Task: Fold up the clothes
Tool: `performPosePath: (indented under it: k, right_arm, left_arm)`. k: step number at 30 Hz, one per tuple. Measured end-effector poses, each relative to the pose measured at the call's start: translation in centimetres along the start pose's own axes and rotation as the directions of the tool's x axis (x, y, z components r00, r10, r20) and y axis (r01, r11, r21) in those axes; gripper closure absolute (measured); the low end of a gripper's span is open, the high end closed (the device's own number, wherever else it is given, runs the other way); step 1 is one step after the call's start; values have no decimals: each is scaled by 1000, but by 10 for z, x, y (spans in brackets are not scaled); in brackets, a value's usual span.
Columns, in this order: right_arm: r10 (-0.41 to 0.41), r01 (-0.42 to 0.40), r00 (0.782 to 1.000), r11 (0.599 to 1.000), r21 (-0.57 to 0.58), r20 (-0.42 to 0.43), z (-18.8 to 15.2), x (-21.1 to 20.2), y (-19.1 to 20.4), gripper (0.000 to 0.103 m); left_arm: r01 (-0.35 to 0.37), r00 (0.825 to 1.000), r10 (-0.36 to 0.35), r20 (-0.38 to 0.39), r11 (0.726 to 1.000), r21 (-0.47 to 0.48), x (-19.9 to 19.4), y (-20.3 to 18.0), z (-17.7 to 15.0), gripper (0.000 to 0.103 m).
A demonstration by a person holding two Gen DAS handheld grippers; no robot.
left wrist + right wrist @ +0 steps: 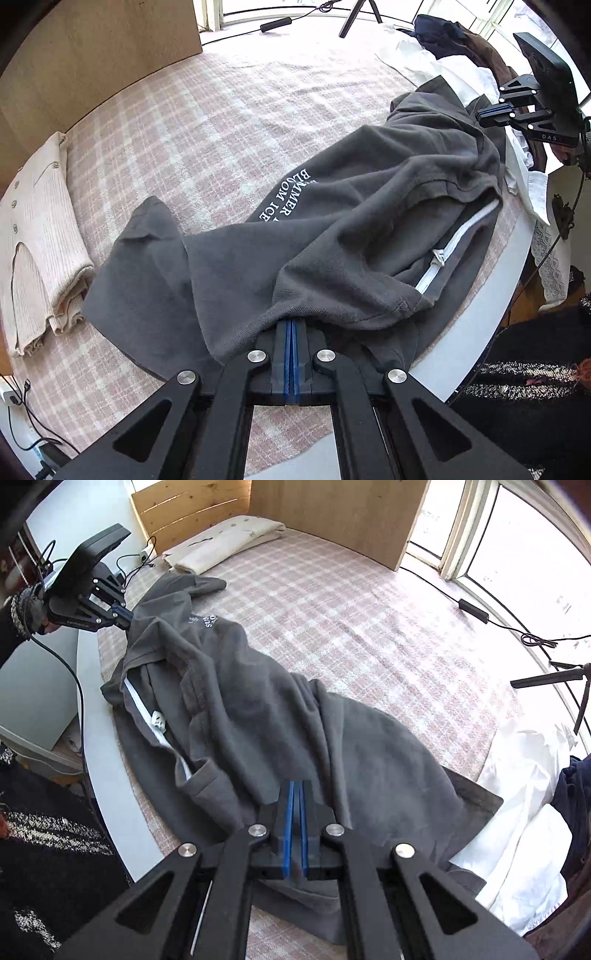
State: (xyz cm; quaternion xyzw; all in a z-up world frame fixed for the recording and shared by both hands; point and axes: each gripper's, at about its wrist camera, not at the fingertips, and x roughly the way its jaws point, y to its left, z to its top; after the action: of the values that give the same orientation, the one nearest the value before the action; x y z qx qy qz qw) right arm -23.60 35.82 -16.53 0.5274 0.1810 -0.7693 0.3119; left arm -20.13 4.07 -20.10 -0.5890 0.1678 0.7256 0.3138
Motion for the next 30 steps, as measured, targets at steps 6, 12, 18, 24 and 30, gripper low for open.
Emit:
performPosePath:
  k: [6,12,18,24,30]
  right_arm:
    - [89,-91,995,995,-50,-44,-14,2,3,89]
    - [110,-131,987,973,-190,-117,-37,25,44,49]
    - [78,-106,986,974,-198,-144,-53,26,44,49]
    - [54,-86,993,947,-310,-109,-63,21,52,49]
    - [-23,-37,993,867,-497,-114,-70,61,78,49]
  left_arm:
    - [-59,998,61,-28,997,54,-9,6,-4,100]
    - [-104,988,123,-94,977,186,10,-19,-15,81]
    - [-109,988,130,-84,971,213,27,-33,7,84]
    - [-111,990,128,-58,966,231,-2,-32,-4,81]
    - [-120,989,131,-61,979,163,-5,-18,-6,80]
